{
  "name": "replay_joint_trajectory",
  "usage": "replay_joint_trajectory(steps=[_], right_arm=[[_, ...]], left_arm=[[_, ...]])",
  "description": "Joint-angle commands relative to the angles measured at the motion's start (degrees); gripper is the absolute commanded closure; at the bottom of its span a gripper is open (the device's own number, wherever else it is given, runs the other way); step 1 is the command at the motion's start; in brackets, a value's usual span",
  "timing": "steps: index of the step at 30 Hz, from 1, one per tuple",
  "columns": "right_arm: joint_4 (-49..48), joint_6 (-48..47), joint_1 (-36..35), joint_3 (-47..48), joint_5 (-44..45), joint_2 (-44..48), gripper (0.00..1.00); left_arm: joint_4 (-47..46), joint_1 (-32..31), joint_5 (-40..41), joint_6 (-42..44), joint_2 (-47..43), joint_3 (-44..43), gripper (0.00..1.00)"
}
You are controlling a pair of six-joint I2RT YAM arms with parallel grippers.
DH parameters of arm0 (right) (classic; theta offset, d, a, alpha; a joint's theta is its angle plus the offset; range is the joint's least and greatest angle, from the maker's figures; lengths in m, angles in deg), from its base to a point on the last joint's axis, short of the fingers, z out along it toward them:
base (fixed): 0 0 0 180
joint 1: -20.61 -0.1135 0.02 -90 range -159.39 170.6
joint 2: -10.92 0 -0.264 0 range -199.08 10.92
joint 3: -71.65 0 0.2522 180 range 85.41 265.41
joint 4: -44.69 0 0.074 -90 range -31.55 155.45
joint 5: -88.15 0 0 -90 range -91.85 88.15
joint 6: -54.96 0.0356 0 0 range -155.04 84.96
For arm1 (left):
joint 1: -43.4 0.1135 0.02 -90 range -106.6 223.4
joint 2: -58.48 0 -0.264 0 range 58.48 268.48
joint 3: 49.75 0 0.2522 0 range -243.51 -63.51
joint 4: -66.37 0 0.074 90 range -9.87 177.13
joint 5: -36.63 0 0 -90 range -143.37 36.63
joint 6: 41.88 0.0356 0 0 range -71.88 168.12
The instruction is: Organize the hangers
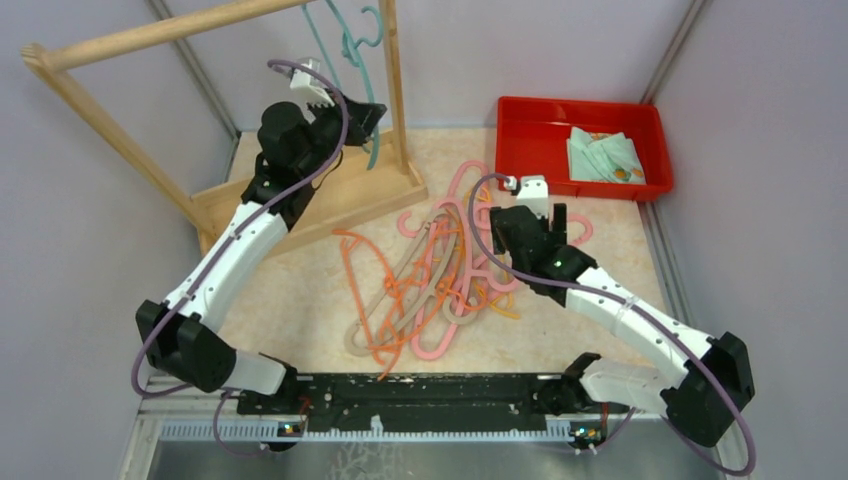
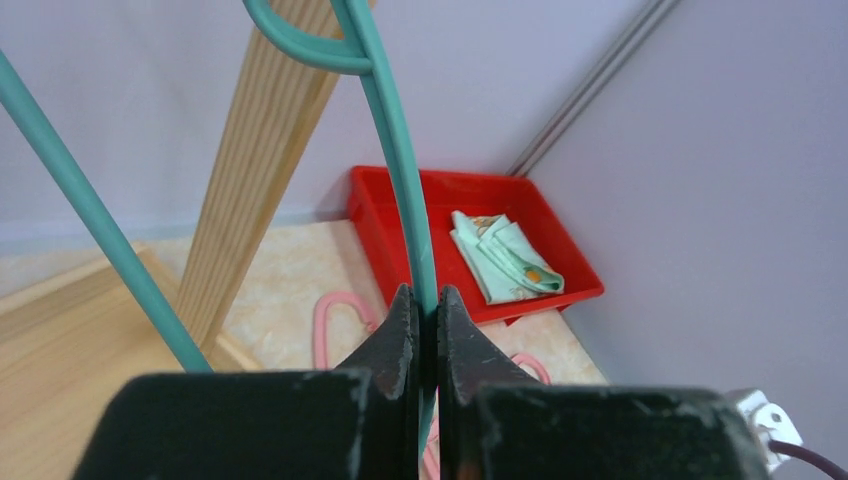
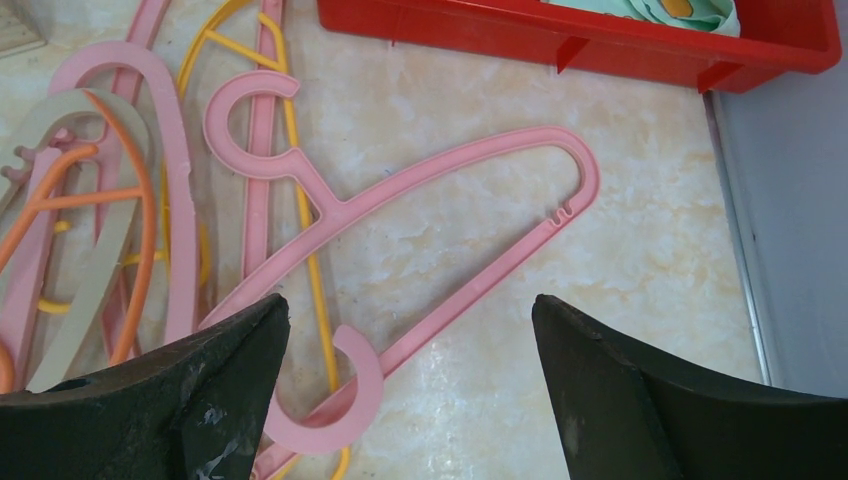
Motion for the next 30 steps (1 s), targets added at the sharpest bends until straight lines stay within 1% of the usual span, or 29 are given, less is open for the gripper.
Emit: replay_joint_trajectory(steps=[1, 6, 8, 11, 13, 18, 25, 30], right_arm=[[-1.78, -1.43, -0.34, 2.47, 2.71, -0.75, 0.08], [-2.72, -2.19, -0.31, 2.60, 3.21, -2.07, 0.07], [-2.87, -2.46, -0.27, 2.48, 3.36, -2.46, 0.07], [-3.03, -2.75, -0.20, 2.46, 3.47, -3.06, 0.07], [-3.15, -3.03, -0.17, 2.57, 3.56, -3.31, 0.07], [-3.29, -3.58, 0.62, 3.31, 2.87, -3.61, 0.07], [-2.45, -4.18, 1.41, 3.77, 2.86, -3.36, 0.07], [-2.20, -4.19, 2.19, 3.32, 2.77, -2.90, 0.07]], left_arm=[[-19.14, 0.59, -7.00, -1.92, -3.11, 5.95, 1.00], [-22.87, 1.00, -9.06, -3.57, -2.52, 7.06, 1.00], [-25.68, 1.11, -9.19, -4.75, -2.13, 7.46, 1.00], [-27.61, 1.28, -9.66, -5.68, -0.79, 6.37, 1.00], [-27.77, 1.34, -8.74, -6.74, 0.25, 5.37, 1.00], [-24.80, 1.69, -5.39, -9.33, 4.27, 1.04, 1.00], [-30.46, 1.77, -3.21, -13.02, 6.64, 1.03, 1.00], [-33.77, 1.89, -3.86, -15.19, 8.32, 0.40, 1.00]])
